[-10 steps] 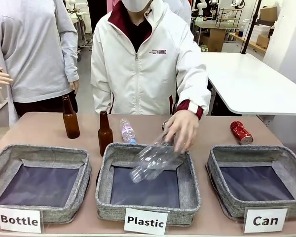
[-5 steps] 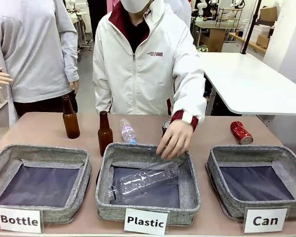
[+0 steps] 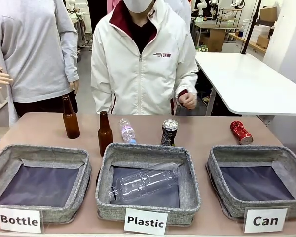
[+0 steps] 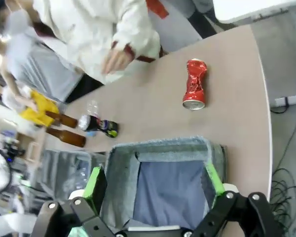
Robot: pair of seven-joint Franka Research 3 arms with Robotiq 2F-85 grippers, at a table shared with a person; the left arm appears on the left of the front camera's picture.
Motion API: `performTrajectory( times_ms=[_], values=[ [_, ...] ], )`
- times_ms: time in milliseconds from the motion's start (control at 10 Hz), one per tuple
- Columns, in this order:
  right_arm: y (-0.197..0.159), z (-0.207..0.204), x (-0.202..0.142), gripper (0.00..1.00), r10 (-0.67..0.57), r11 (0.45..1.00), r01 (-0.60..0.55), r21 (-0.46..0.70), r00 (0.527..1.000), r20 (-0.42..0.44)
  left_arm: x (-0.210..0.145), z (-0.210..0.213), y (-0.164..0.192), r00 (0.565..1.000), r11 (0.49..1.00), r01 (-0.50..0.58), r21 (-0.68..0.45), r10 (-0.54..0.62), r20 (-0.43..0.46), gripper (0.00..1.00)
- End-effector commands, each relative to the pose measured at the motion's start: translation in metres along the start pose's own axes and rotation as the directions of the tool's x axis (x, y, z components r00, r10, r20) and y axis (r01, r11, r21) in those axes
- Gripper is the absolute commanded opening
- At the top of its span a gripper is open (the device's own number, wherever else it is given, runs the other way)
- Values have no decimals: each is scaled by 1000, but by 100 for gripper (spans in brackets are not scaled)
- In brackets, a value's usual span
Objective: Sort the can waste into the basket.
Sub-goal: Pick up the can waste from the table and place it in the right Fabric basket.
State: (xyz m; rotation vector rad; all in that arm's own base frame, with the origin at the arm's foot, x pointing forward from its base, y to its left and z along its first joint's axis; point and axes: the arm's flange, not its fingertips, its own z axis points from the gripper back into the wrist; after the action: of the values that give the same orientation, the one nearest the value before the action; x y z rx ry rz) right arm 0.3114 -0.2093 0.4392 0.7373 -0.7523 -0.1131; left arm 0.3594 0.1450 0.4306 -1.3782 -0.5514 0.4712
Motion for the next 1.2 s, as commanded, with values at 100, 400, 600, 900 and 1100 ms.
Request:
performTrajectory(
  times_ms=[100, 400, 600, 900, 1100],
  values=[
    [73, -69, 17, 100, 205, 977, -209, -34, 974, -99, -1, 2, -1, 1000, 1000, 12, -8, -12, -6, 100],
    [128, -148, 19, 100, 342, 939, -342, 29, 939, 32, -1, 2, -1, 1000, 1000, 12, -8, -12, -6, 100],
    [141, -192, 13, 100, 448, 890, -430, 152, 886, -116, -1, 2, -1, 1000, 1000, 12, -8, -12, -6, 100],
    [149, -225, -4, 100, 582, 804, -486, 343, 762, -283, -1, 2, -1, 1000, 1000, 12, -8, -12, -6, 100],
    [156, -225, -16, 100, 533, 836, -464, 291, 813, -233, -1, 2, -1, 1000, 1000, 12, -8, -12, -6, 100]
  ],
)
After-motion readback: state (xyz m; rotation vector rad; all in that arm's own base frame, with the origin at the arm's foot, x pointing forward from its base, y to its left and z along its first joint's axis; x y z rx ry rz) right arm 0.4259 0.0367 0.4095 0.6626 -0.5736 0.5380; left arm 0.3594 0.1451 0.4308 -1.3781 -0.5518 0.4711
